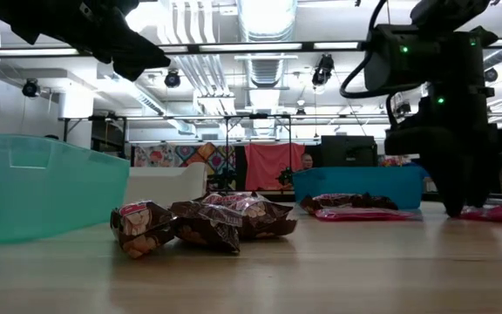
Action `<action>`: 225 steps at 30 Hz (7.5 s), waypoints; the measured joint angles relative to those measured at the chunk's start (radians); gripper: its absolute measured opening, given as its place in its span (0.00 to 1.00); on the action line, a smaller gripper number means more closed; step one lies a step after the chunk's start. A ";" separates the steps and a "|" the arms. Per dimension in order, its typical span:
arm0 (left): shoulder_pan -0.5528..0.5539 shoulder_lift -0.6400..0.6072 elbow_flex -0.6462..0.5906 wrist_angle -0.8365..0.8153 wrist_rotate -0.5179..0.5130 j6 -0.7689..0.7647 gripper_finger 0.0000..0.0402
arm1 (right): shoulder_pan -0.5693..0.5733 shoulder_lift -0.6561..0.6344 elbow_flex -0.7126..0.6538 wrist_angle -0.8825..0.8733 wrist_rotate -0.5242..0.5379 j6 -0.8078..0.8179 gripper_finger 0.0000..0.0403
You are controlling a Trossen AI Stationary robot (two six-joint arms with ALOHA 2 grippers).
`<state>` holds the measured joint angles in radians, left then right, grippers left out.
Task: Sort candy
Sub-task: Put the red candy into the blue bin
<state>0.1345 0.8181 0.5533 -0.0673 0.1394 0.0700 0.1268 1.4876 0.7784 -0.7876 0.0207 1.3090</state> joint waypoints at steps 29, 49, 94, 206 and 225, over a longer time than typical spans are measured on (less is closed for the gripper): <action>0.000 0.000 0.000 0.025 -0.001 -0.004 0.22 | 0.000 -0.210 0.060 0.057 0.017 -0.220 0.03; 0.000 0.000 0.000 0.093 -0.002 -0.005 0.22 | -0.353 -0.250 0.061 0.526 0.347 -0.710 0.03; -0.016 0.760 0.131 1.261 0.480 -0.192 0.57 | -0.180 -0.143 0.062 1.361 -0.648 -1.218 0.03; 0.177 0.543 0.151 0.514 0.053 -0.185 0.34 | -0.512 -0.249 0.063 0.549 0.129 -0.806 0.02; 0.134 0.786 0.315 0.421 -0.071 -0.196 0.34 | -0.445 -0.250 0.235 0.361 0.130 -0.858 0.02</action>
<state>0.2684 1.6045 0.8687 0.3538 0.0683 -0.1258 -0.3181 1.2377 1.0134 -0.4264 0.1507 0.4512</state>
